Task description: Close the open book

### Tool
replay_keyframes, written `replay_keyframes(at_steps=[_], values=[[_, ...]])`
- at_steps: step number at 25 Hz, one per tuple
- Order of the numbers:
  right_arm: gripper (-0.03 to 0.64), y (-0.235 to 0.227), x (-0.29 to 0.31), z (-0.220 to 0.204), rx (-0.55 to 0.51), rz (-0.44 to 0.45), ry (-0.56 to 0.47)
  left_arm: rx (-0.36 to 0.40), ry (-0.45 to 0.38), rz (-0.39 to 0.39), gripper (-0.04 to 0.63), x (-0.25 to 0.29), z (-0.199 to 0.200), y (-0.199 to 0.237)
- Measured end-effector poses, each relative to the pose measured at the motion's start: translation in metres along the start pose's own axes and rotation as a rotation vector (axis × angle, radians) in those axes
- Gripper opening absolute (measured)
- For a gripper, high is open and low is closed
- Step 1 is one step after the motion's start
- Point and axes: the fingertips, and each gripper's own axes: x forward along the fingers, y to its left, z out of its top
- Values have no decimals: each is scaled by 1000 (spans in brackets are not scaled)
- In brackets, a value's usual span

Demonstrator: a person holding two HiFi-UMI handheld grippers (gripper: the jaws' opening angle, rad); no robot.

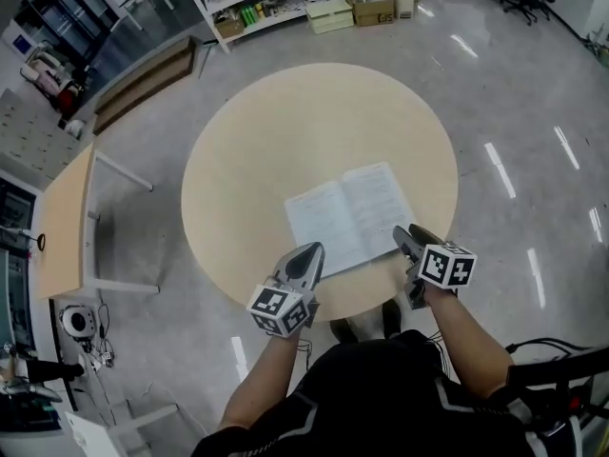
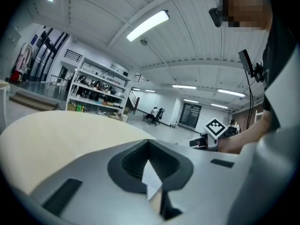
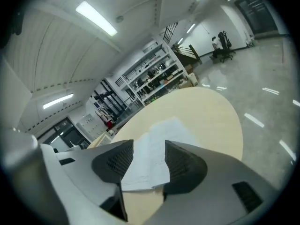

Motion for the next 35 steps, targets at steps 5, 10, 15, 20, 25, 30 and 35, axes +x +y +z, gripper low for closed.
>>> replay_keyframes(at_steps=[5,10,15,20,25,30,35], values=[[209,-27,21,-53,163,-16,103,-115,71,58,-9,9,-55,14],[215,-45,33,-91,301,-25,140,-156,141,88,-9,9,-97,20],[215,-54,46,-102,380,-14,157,-199,165,117,-11,13,-116,28],[215,-58,52,-107,482,-18,151,-196,181,96,-9,17,-119,24],[213,-63,60,-110,534,-15,123,-197,191,92,-10,18,-125,25],[118,-66,64,-97,591,-5,58,-192,192,84,-10,15,-122,22],[55,-61,59,-94,579,15,23,-183,179,80,-9,9,-118,20]])
